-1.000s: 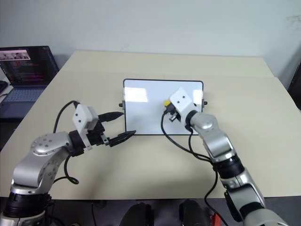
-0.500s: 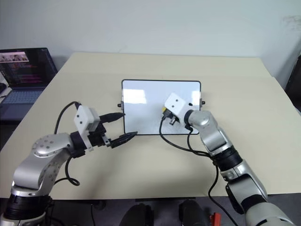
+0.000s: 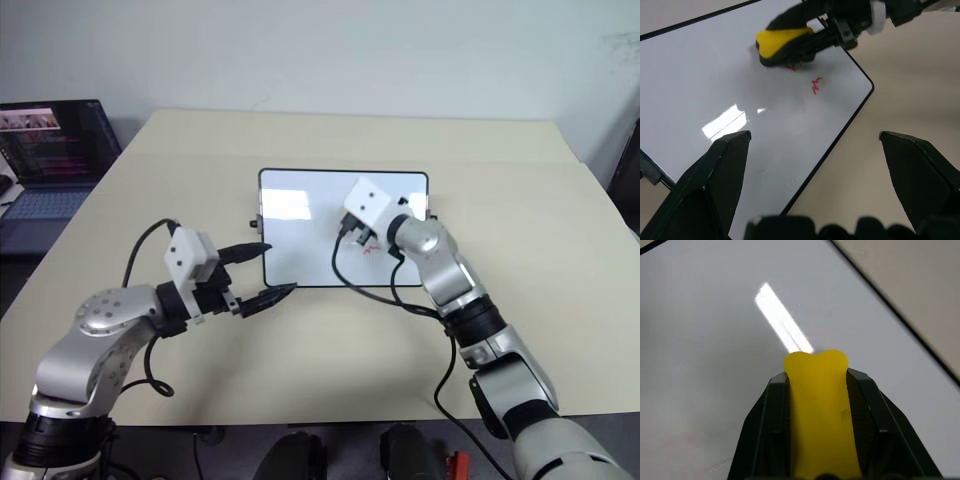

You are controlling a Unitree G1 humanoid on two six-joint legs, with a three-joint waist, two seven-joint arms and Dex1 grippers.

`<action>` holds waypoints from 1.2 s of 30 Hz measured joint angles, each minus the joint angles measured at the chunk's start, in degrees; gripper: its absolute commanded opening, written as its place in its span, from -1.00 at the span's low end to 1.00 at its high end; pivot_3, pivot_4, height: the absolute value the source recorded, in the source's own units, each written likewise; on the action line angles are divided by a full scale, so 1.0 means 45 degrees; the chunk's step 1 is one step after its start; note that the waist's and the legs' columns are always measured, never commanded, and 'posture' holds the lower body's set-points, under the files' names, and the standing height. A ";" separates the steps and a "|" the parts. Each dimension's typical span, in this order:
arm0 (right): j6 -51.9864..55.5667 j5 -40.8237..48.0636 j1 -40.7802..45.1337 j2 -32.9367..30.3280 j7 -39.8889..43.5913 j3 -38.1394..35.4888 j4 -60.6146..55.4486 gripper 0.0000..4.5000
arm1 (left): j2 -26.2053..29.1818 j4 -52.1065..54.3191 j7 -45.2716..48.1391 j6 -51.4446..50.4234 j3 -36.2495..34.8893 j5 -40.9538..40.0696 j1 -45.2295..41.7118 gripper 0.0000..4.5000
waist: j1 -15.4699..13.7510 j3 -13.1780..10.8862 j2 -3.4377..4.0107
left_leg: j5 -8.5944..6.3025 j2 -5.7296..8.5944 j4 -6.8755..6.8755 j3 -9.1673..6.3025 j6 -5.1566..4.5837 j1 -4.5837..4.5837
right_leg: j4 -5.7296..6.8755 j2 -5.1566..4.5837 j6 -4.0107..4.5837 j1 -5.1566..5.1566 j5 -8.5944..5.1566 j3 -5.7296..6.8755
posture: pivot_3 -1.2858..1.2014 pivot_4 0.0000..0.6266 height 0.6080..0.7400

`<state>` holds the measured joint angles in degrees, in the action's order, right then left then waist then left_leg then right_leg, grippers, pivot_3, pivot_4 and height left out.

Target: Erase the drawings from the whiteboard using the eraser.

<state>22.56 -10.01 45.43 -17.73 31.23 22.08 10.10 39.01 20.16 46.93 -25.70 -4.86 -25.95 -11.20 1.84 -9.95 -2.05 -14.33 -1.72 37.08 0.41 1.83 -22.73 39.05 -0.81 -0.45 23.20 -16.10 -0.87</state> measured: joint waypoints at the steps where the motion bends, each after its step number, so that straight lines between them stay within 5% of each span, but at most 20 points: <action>1: 0.0079 -0.0026 -0.0032 -0.0030 0.0156 0.0100 -0.0038 -0.47 | -0.0001 0.0000 0.0001 0.0000 0.0009 0.0000 0.0001 1.00 | 0.0003 0.0000 0.0000 | 0.0002 0.0000 0.0002 0.0001 -0.0002 0.0004 | 0.0005 0.0001 0.0002 0.0000 0.0002 0.0000 | 0.03 -0.52 1.00; 10: -0.0612 -0.0691 0.0617 -0.0094 -0.1326 -0.0551 0.0848 -0.47 | -0.0007 0.0000 0.0054 0.0002 0.0081 -0.0001 -0.0009 1.00 | -0.0006 0.0000 0.0000 | 0.0033 0.0005 0.0009 0.0001 -0.0026 0.0004 | 0.0000 0.0005 0.0005 -0.0006 0.0013 -0.0002 | 0.03 -0.52 1.00; 21: 0.0140 -0.0753 -0.0630 -0.0971 0.1198 0.0083 -0.0668 -0.47 | -0.0041 0.0031 0.0260 0.0002 0.0149 -0.0005 -0.0011 1.00 | 0.0003 0.0009 -0.0011 | 0.0032 0.0004 0.0002 0.0002 -0.0029 0.0021 | 0.0001 0.0002 0.0005 -0.0017 0.0013 -0.0003 | 0.03 -0.52 1.00; 30: -0.0805 -0.1366 0.0137 -0.0587 -0.1225 -0.0706 0.0536 -0.47 | -0.0057 0.0048 0.0307 0.0002 0.0169 -0.0005 -0.0009 1.00 | -0.0017 0.0007 -0.0010 | 0.0084 0.0003 -0.0003 0.0007 -0.0064 0.0023 | -0.0001 0.0015 0.0016 -0.0016 0.0049 -0.0008 | 0.03 -0.52 1.00; 36: -0.0665 -0.1480 -0.0182 -0.0965 -0.0036 -0.0459 -0.0025 -0.47 | -0.0057 0.0062 0.0317 0.0002 0.0177 -0.0015 -0.0006 1.00 | -0.0017 0.0009 -0.0012 | 0.0081 0.0005 -0.0011 0.0006 -0.0063 0.0009 | -0.0012 0.0007 0.0016 -0.0007 0.0049 -0.0005 | 0.03 -0.52 1.00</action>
<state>19.56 -16.67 44.61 -22.07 31.06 20.01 9.99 38.76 20.44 48.36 -25.69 -4.07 -26.02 -11.23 1.76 -9.91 -2.10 -13.96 -1.70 37.03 0.44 1.54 -22.69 39.00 -0.78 -0.37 23.17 -15.88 -0.89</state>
